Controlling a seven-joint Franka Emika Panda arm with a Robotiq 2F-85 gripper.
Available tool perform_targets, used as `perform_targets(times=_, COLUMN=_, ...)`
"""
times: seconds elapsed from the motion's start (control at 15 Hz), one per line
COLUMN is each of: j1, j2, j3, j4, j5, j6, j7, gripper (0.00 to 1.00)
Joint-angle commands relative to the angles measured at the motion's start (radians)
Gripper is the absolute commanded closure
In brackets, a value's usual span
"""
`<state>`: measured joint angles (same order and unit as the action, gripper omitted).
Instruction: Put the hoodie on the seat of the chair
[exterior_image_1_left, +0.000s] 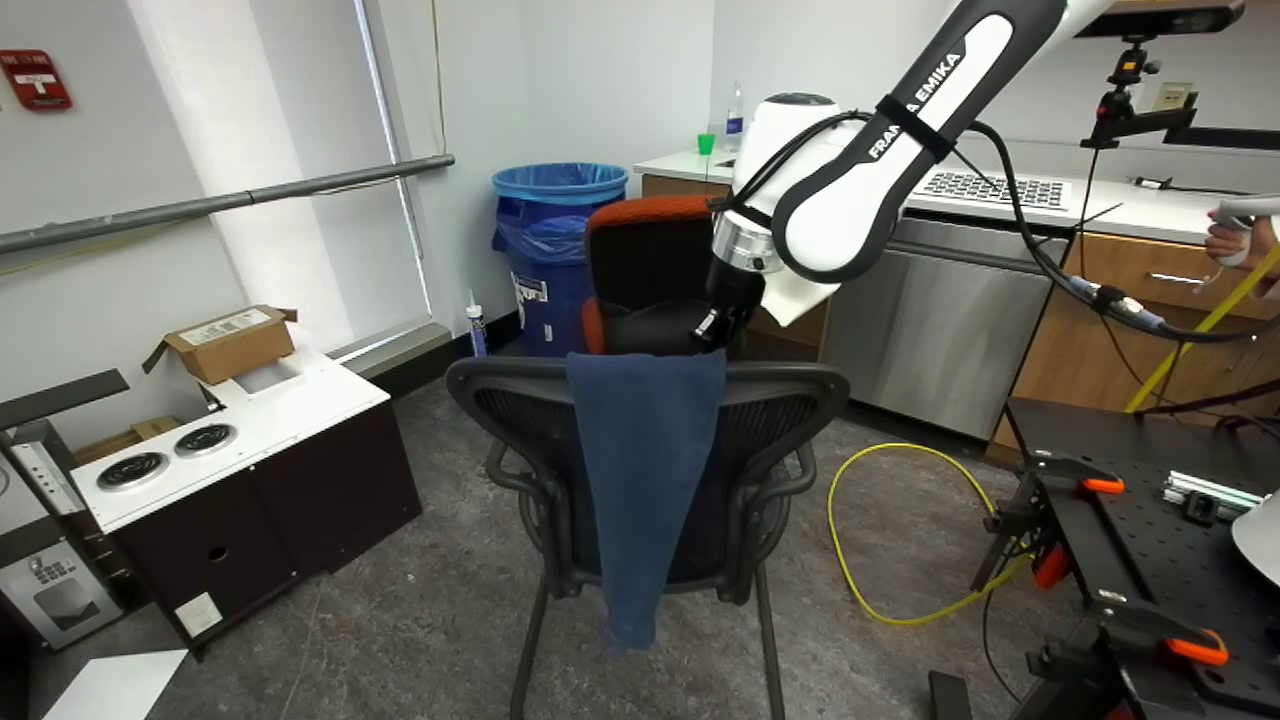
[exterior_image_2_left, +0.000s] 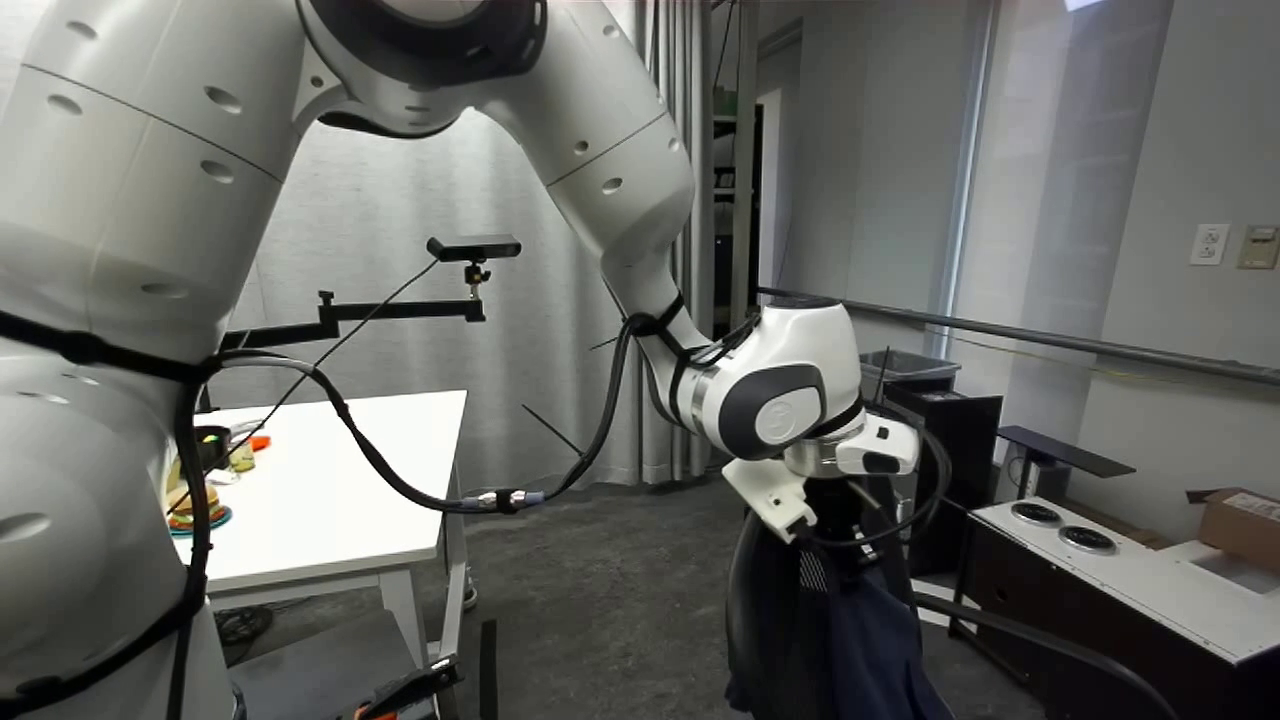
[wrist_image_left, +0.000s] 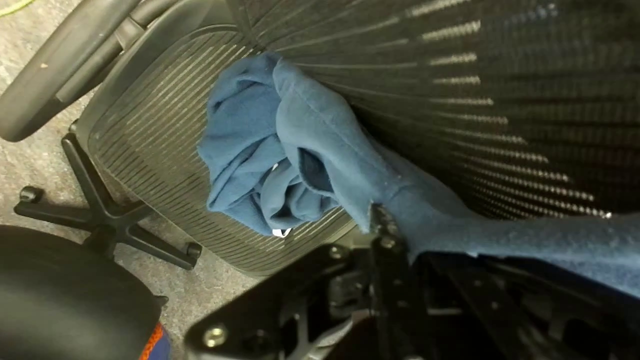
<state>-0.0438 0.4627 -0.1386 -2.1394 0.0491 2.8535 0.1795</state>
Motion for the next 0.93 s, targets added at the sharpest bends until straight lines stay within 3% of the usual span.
perform_targets(times=0.0, j1=-0.013, j2=0.037, j3=-0.037, j4=0.133, j5=-0.016, j6=-0.108, j7=0.005, gripper=0.99)
perform_targets(times=0.87, j1=-0.106, j2=0.360, j3=-0.150, j4=0.693, j5=-0.048, j6=-0.312, j7=0.045, gripper=0.99)
